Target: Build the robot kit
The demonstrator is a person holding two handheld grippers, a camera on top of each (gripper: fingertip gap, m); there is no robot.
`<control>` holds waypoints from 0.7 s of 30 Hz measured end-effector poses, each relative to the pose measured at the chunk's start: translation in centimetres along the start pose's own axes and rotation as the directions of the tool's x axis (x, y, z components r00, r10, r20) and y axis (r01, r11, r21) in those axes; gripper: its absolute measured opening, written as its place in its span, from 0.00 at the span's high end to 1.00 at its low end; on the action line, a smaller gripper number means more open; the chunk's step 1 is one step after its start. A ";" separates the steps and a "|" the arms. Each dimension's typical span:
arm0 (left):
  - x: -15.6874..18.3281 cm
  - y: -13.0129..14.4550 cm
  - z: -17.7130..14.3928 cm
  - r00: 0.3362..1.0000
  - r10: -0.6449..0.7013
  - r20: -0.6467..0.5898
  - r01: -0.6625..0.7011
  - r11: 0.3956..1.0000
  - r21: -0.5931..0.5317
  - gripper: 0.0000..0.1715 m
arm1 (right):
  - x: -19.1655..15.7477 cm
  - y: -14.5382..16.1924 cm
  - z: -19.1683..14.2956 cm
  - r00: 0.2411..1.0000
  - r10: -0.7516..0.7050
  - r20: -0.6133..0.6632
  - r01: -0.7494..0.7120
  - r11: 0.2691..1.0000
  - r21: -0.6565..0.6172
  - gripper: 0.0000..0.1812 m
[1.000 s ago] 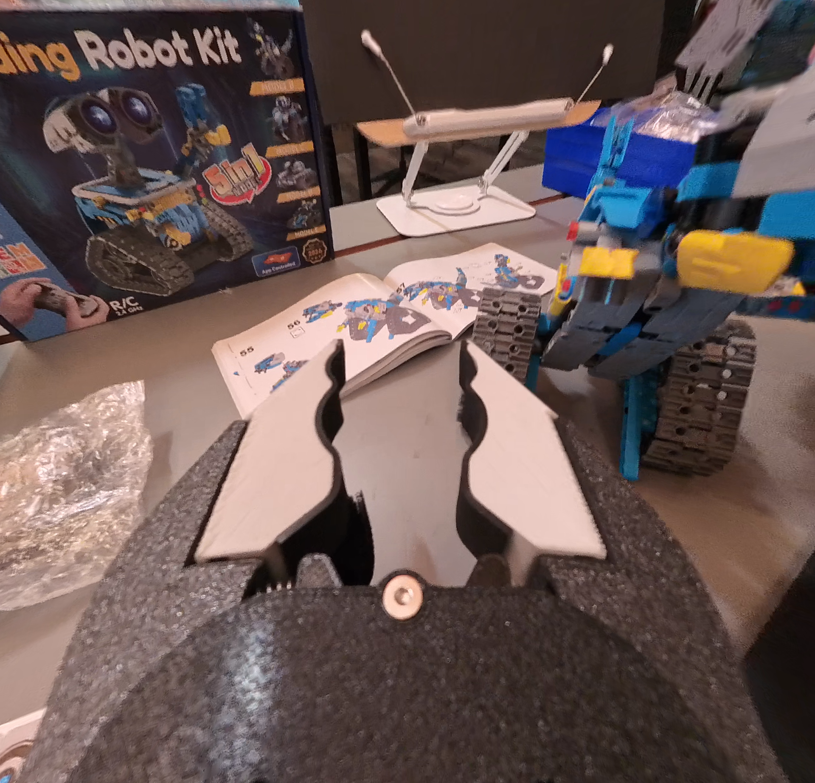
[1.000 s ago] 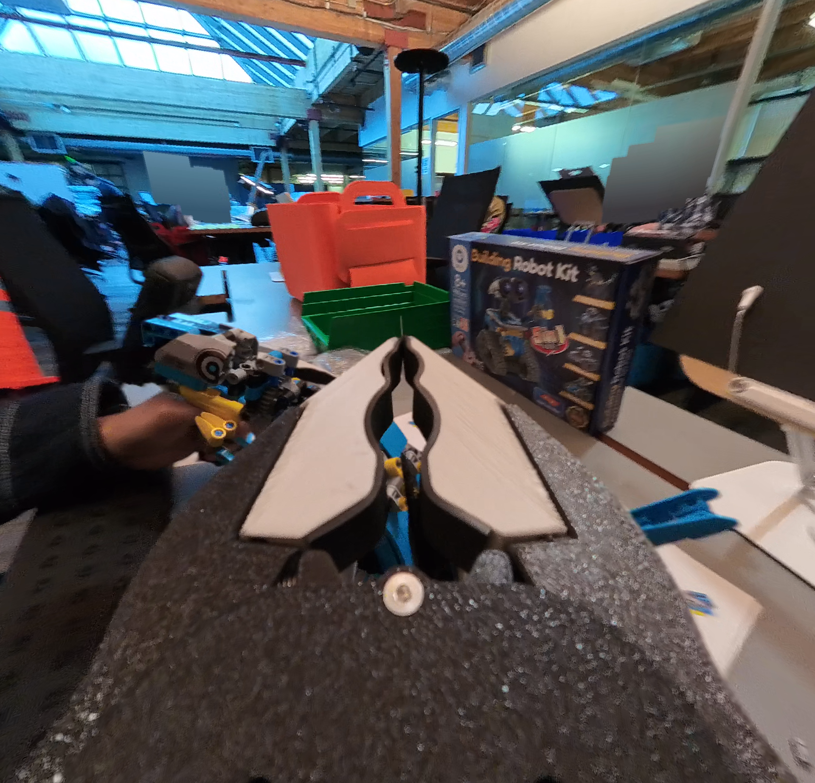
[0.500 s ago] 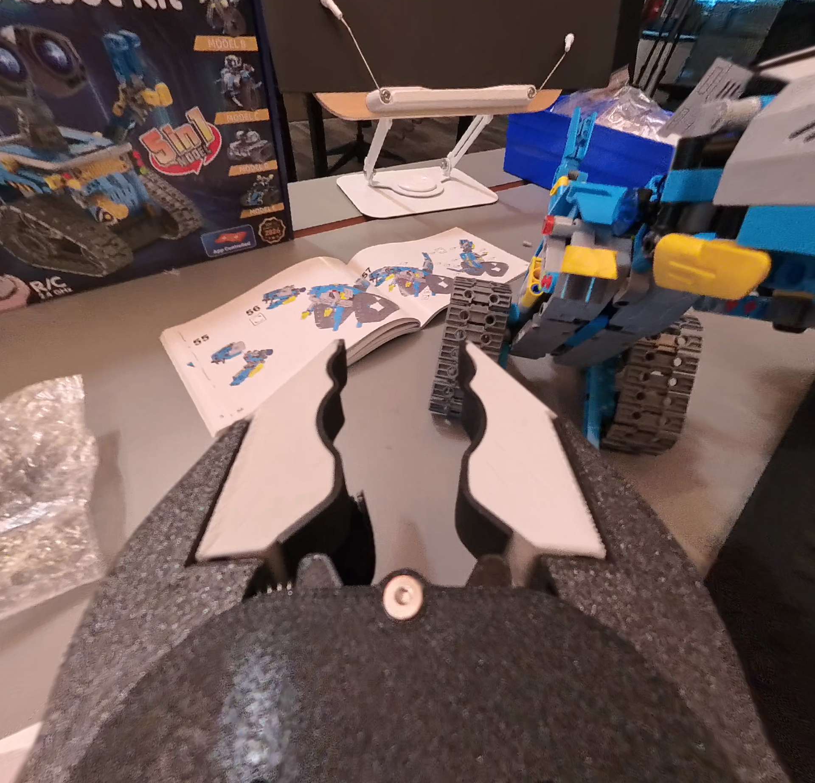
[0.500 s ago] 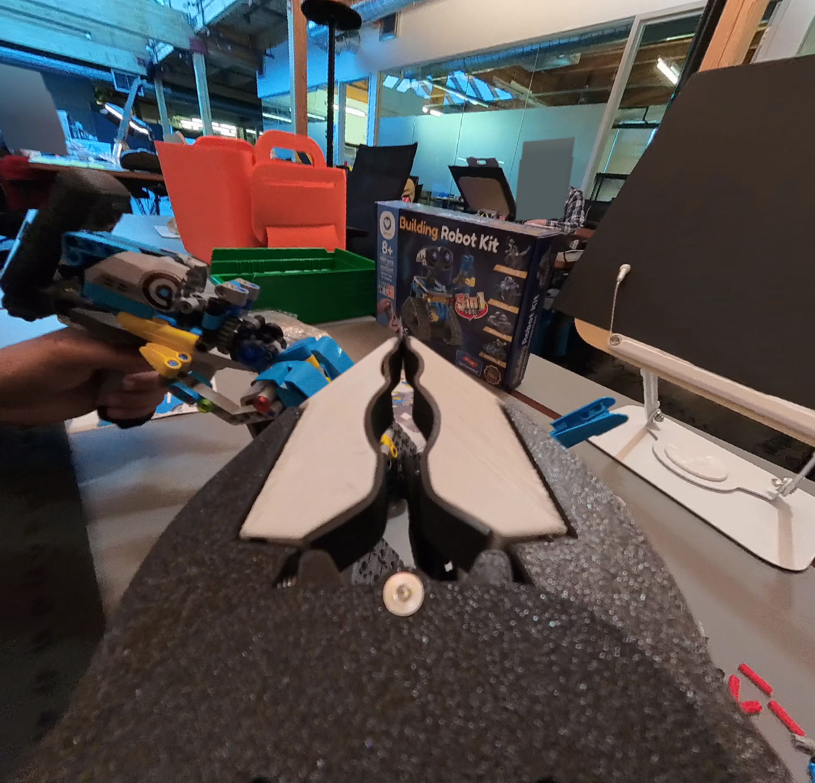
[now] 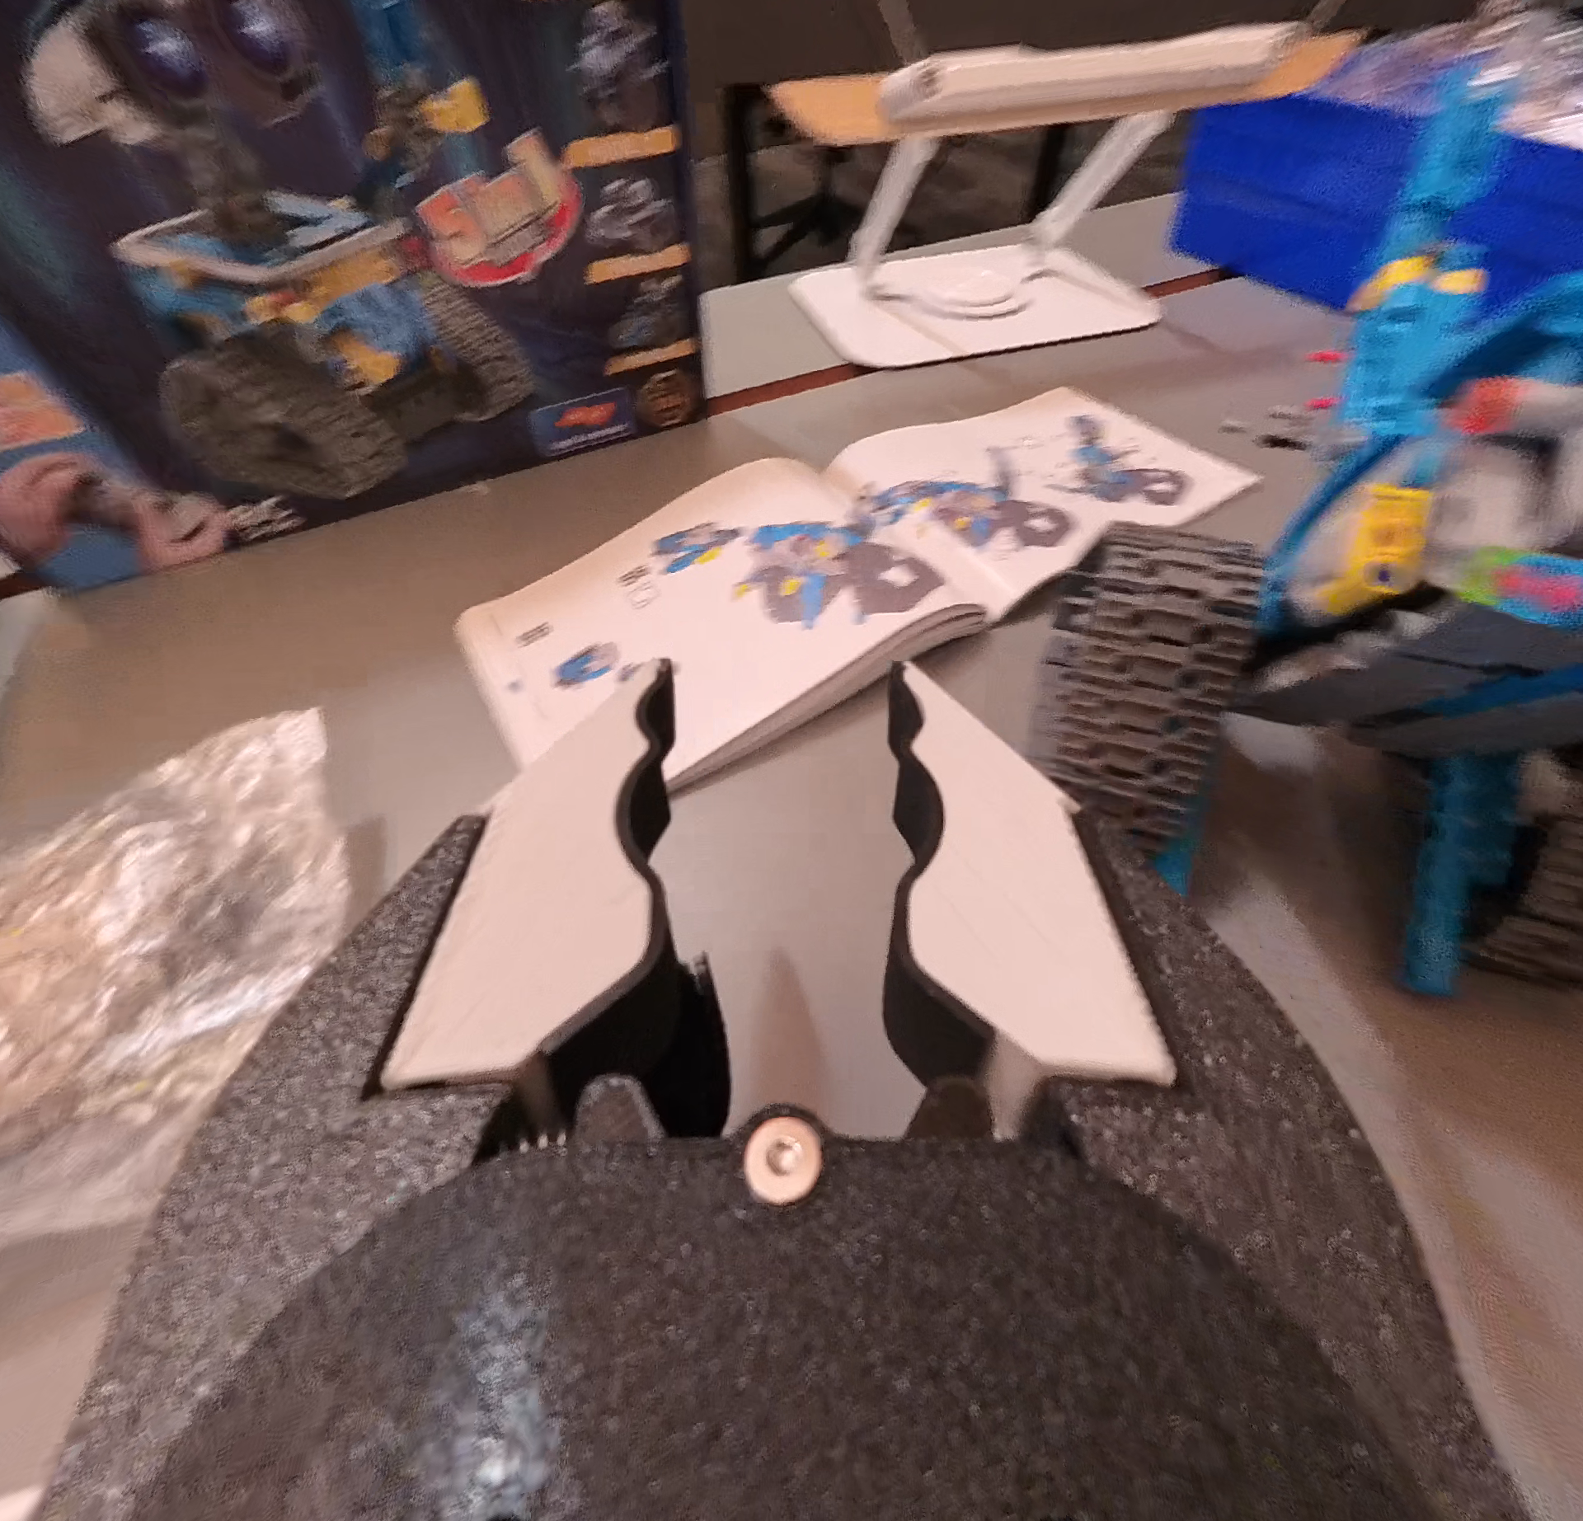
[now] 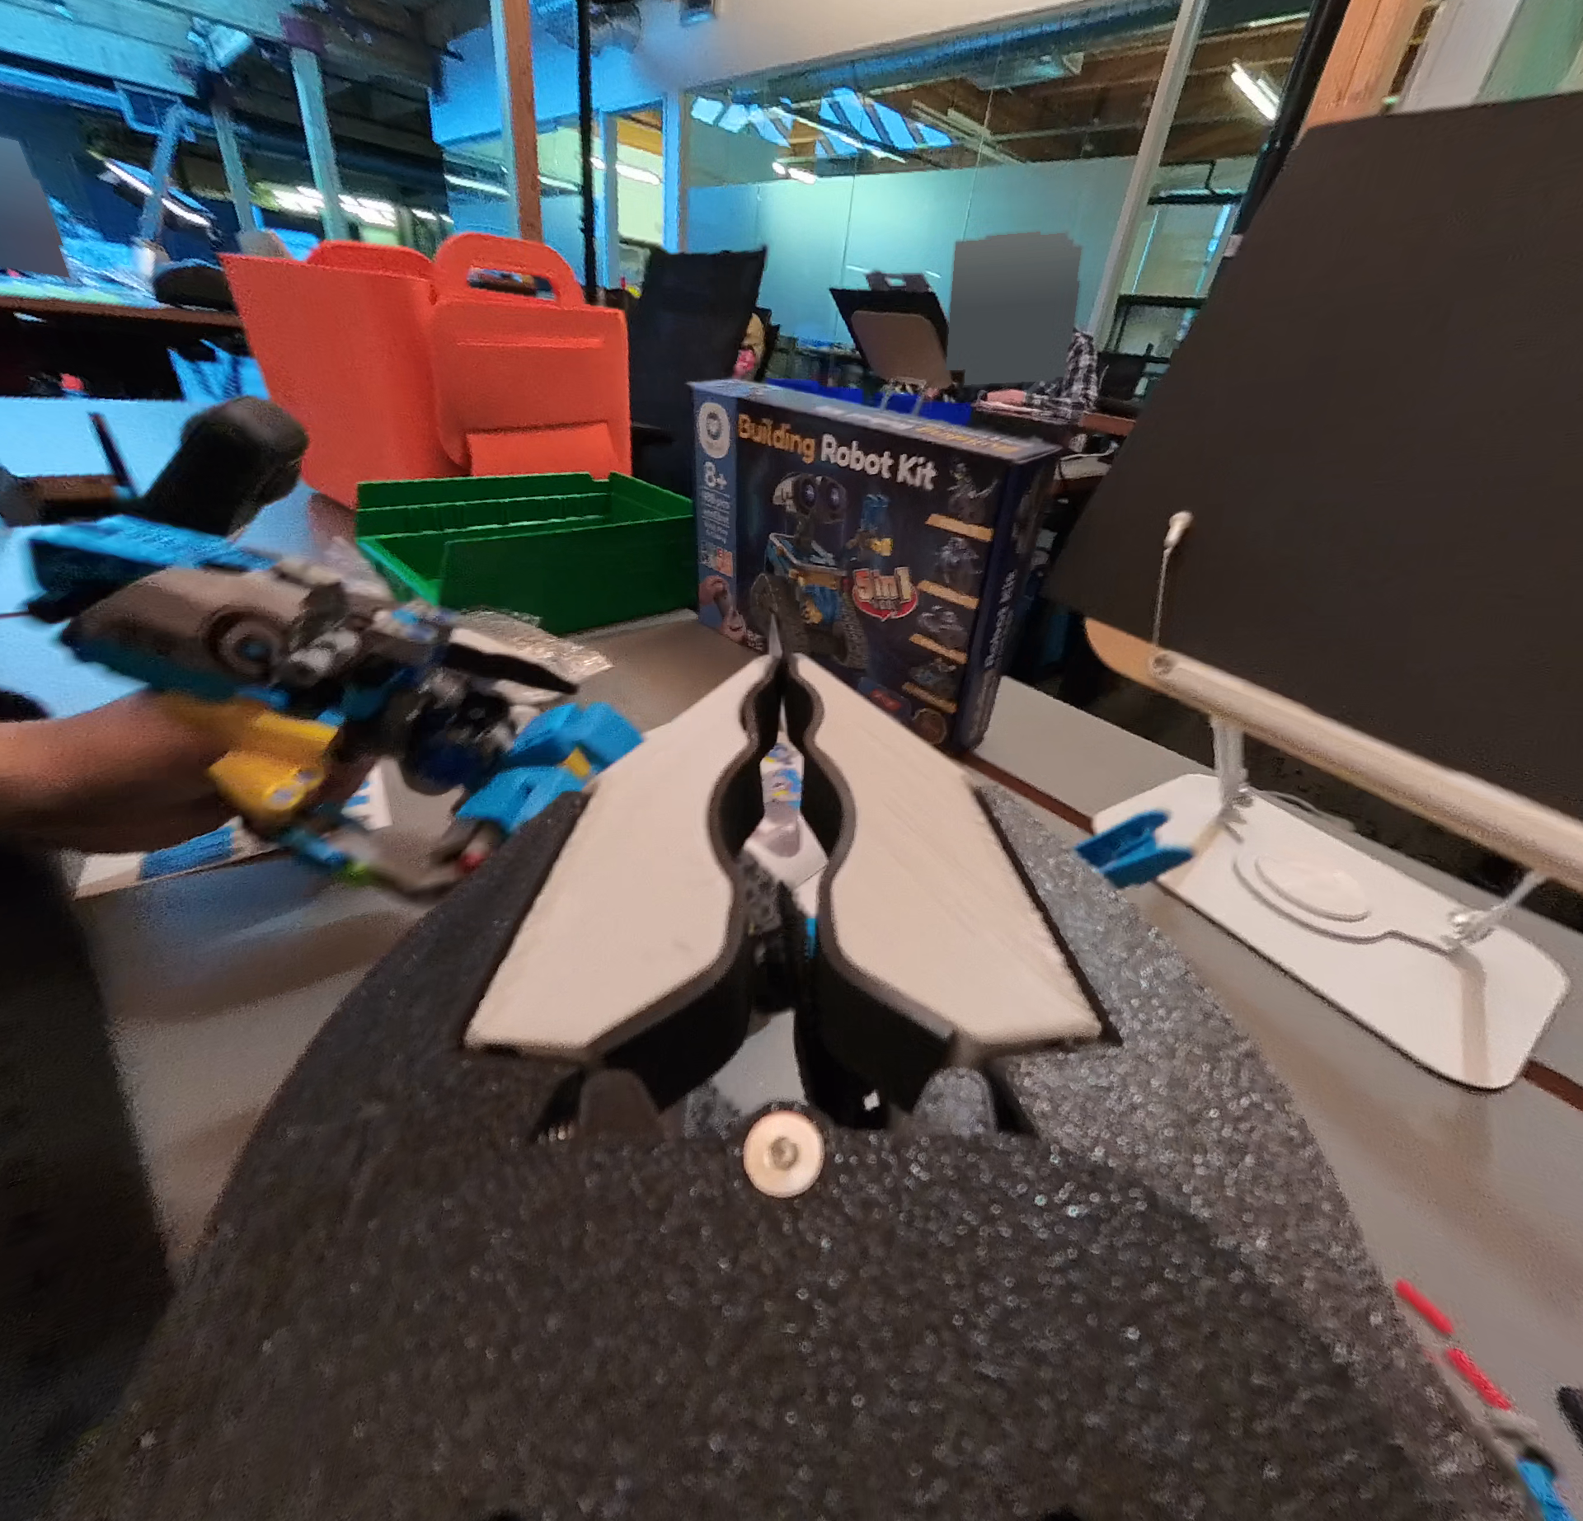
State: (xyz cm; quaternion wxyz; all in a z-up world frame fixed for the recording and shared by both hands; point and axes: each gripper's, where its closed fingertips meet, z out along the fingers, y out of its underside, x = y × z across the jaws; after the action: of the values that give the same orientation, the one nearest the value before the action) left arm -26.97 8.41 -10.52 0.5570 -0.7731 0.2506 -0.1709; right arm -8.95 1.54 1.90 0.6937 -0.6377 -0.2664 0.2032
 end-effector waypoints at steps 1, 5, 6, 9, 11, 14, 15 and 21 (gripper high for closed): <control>-0.6 0.2 0.2 0.999 -0.021 0.033 0.021 1.000 -0.015 0.71 | 0.6 -0.7 0.8 1.000 -0.016 -0.015 0.016 1.000 -0.012 1.00; 0.1 -0.1 0.9 0.999 -0.042 0.009 0.042 0.999 0.007 0.70 | 2.1 -0.4 5.1 1.000 -0.012 0.011 0.013 0.995 -0.097 1.00; 0.7 -0.3 0.9 1.000 -0.026 -0.008 0.026 0.999 0.027 0.70 | 2.4 0.5 5.6 1.000 0.008 0.010 -0.007 0.994 -0.109 1.00; 2.1 -0.3 0.9 0.996 0.001 -0.084 0.002 0.999 0.034 0.68 | 3.5 2.7 5.1 0.996 0.085 -0.041 -0.088 0.993 -0.083 1.00; 2.1 -0.3 0.6 0.996 0.000 -0.090 0.004 0.999 0.042 0.65 | 3.9 3.2 4.4 0.996 0.059 -0.059 -0.064 0.995 -0.080 1.00; 2.4 0.4 0.4 0.995 0.043 -0.094 -0.041 0.999 0.023 0.65 | 4.0 3.4 4.4 0.996 0.025 -0.080 -0.031 0.997 -0.070 1.00; 2.4 0.5 0.4 0.994 0.053 -0.091 -0.052 0.998 0.020 0.65 | 3.7 3.6 4.6 0.997 0.029 -0.065 -0.034 0.996 -0.077 1.00; 2.9 1.2 0.7 0.991 0.044 -0.125 -0.047 0.999 -0.019 0.65 | 3.4 5.5 5.6 0.999 0.010 -0.053 -0.018 0.989 -0.144 1.00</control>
State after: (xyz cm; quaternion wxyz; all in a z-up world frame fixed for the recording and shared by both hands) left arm -24.45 6.96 -11.93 0.5355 -0.7612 0.3042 -0.2034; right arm -9.48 8.61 -2.94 0.6510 -0.6932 -0.2575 0.1714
